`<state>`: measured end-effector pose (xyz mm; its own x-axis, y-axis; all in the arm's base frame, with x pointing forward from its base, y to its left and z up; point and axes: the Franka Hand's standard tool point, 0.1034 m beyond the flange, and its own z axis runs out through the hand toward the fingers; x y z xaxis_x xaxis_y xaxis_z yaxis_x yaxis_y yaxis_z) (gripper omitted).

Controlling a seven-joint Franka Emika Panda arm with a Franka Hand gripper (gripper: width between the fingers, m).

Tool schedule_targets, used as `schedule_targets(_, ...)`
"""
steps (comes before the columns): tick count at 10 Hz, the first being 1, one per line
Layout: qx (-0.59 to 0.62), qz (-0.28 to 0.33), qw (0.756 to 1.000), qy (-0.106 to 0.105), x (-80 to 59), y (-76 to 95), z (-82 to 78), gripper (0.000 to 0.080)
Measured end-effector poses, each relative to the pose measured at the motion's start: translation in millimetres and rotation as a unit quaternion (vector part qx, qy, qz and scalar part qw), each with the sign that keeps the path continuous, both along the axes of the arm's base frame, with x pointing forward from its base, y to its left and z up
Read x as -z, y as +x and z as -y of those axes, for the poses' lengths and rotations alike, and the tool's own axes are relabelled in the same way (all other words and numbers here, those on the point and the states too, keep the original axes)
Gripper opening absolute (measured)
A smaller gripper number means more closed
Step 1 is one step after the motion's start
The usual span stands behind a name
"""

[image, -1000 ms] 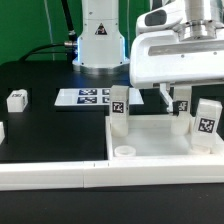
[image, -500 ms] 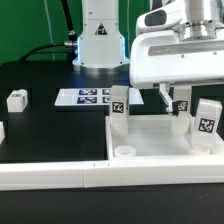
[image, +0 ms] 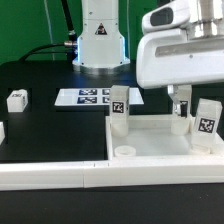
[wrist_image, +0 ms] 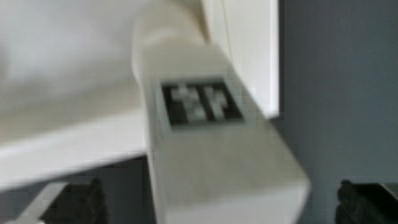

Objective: Assemble square table

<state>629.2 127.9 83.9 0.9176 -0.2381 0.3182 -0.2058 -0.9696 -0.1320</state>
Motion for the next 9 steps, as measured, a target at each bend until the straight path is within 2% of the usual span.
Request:
schedule_targets(3, 0.001, -0.1, 0.995, 0.024, 3.6, -2.3, 17.1, 0.0649)
schedule_targets(5, 0.01, -0.094, 0.995, 0.022, 6.2, -0.5, 27.1, 0.0649)
schedule_targets(7, 0.024, -0.095, 0.995, 0.026, 6.3, -0.6, 27.1, 0.0626)
schedule_targets(9, 0.047, -0.096, 0.994, 0.032, 5.7, 0.3, 27.1, 0.0294)
